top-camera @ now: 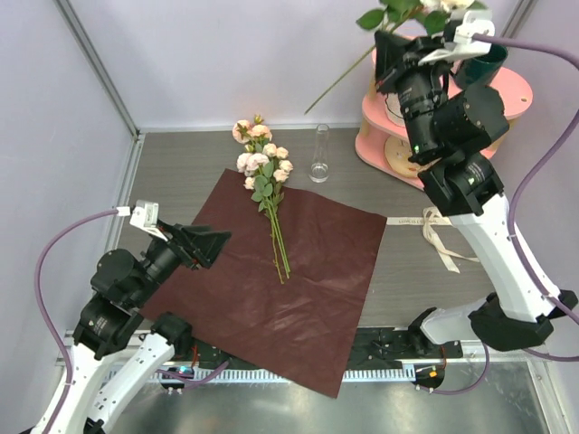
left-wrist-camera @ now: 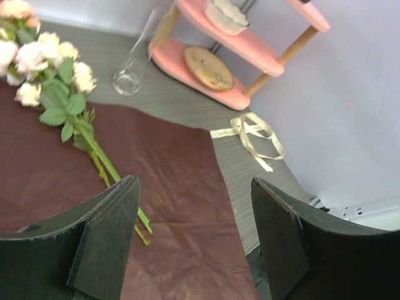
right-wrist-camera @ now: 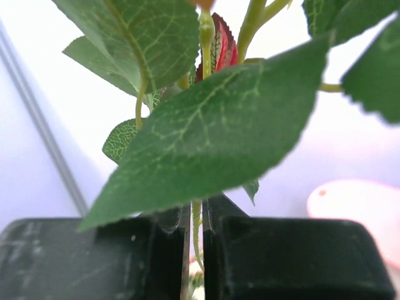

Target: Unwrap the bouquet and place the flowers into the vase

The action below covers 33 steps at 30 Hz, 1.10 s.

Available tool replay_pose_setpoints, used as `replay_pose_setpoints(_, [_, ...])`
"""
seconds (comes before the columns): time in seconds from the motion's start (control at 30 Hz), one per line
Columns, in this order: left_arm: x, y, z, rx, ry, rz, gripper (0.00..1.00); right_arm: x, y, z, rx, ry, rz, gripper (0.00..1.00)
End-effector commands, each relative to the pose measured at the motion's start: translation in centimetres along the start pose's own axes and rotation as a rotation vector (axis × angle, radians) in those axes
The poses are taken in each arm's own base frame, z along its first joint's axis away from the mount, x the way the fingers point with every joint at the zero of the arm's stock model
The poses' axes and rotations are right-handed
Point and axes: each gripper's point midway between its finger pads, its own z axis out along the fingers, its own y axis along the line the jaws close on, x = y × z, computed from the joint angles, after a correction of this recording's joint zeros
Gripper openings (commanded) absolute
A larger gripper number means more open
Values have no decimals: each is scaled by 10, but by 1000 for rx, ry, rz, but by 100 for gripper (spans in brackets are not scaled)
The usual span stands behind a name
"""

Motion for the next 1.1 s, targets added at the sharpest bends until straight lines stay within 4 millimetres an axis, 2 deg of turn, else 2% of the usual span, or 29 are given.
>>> replay_pose_setpoints(0.0, [17,21,-7,-96,39,-32,75,-27,-18,25,119,-87,-159,1])
replay_pose_setpoints(0.1, [16,18,-5,-90,54,-35,75,-33,-27,35,151,-105,-202,1])
replay_pose_setpoints(0.23, [13,11,1,-68,72,-25,76,-18,-38,54,150,-84,-213,1])
replay_pose_setpoints(0.57, [21,14,9,-63,92,-38,77,20,-38,72,95,-8,-198,1])
replay_pose_setpoints(0.7, [23,16,10,-67,100,-37,77,30,-39,76,93,10,-199,1])
replay_pose_setpoints(1.07, [30,21,18,-72,118,-27,77,48,-27,75,23,63,-156,1])
